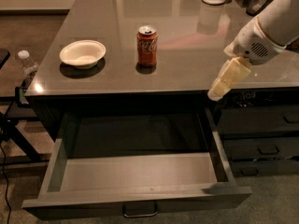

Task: Place coke can into top drawer

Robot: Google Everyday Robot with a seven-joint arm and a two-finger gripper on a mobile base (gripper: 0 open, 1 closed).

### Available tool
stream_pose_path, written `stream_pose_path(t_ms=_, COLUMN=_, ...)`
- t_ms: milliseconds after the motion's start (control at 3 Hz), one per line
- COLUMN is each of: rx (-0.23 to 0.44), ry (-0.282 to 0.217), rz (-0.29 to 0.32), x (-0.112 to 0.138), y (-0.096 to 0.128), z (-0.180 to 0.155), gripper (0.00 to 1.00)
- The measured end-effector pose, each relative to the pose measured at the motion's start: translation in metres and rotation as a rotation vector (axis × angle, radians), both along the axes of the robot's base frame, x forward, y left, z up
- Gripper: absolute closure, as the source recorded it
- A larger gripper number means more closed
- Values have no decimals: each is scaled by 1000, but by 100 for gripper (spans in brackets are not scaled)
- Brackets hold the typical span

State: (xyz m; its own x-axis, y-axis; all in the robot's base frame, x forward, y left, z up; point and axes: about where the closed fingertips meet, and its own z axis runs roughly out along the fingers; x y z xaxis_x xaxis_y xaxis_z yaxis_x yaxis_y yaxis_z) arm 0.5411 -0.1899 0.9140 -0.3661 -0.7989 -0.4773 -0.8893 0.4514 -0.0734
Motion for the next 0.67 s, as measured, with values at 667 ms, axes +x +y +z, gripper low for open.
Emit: stream_pose_path(t_ms=667, rx=213, ry=-36, rz=-84, x=50, y=26, z=-10, gripper=0)
